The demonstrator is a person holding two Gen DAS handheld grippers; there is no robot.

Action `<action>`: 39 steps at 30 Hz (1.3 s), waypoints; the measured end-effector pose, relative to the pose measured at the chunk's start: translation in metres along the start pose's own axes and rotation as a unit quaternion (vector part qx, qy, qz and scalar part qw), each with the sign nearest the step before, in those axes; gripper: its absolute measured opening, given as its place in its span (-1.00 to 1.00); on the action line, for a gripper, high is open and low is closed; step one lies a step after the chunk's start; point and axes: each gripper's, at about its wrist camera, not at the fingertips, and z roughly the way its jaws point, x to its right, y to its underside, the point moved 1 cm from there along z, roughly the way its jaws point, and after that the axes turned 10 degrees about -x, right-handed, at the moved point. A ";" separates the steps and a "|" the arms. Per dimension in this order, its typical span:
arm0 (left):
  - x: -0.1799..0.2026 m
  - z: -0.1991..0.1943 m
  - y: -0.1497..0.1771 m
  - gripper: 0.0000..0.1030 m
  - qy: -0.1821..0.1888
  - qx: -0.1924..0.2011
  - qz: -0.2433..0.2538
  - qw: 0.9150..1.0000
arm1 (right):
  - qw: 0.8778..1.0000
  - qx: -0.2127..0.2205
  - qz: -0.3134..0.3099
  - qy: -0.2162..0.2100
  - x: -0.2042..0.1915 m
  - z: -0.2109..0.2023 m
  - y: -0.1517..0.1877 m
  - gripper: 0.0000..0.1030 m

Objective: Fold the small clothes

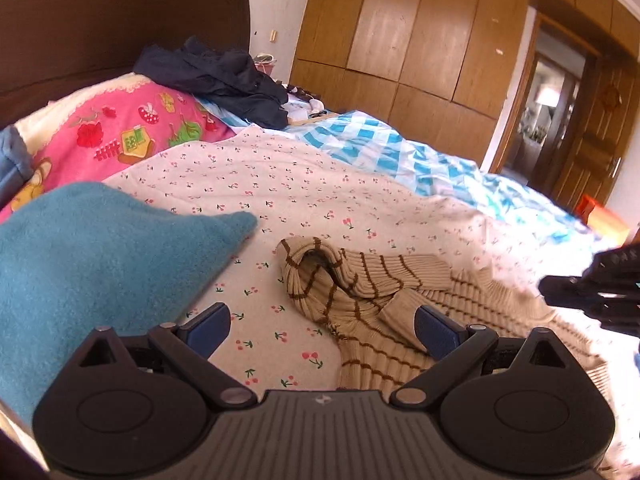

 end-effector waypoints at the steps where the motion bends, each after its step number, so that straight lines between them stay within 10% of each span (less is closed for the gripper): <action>1: 0.002 0.004 0.001 0.99 -0.004 0.001 0.005 1.000 | 1.000 -0.001 0.003 -0.003 0.000 0.013 -0.003 -0.70; 5: 0.005 0.018 0.002 0.99 0.004 -0.004 0.013 1.000 | 0.998 -0.021 0.050 -0.018 0.008 0.066 -0.019 -0.30; 19: -0.008 0.045 0.010 0.99 0.006 -0.046 0.003 0.999 | 0.985 -0.026 0.160 -0.057 0.033 0.133 -0.025 -0.29; 23: -0.002 0.044 0.011 0.99 0.001 -0.044 0.018 0.999 | 0.988 -0.029 0.146 -0.049 0.025 0.134 -0.028 -0.75; 39: 0.007 0.037 0.014 0.99 0.000 -0.018 0.047 0.999 | 0.986 0.078 0.097 -0.114 0.005 -0.032 -0.042 -0.83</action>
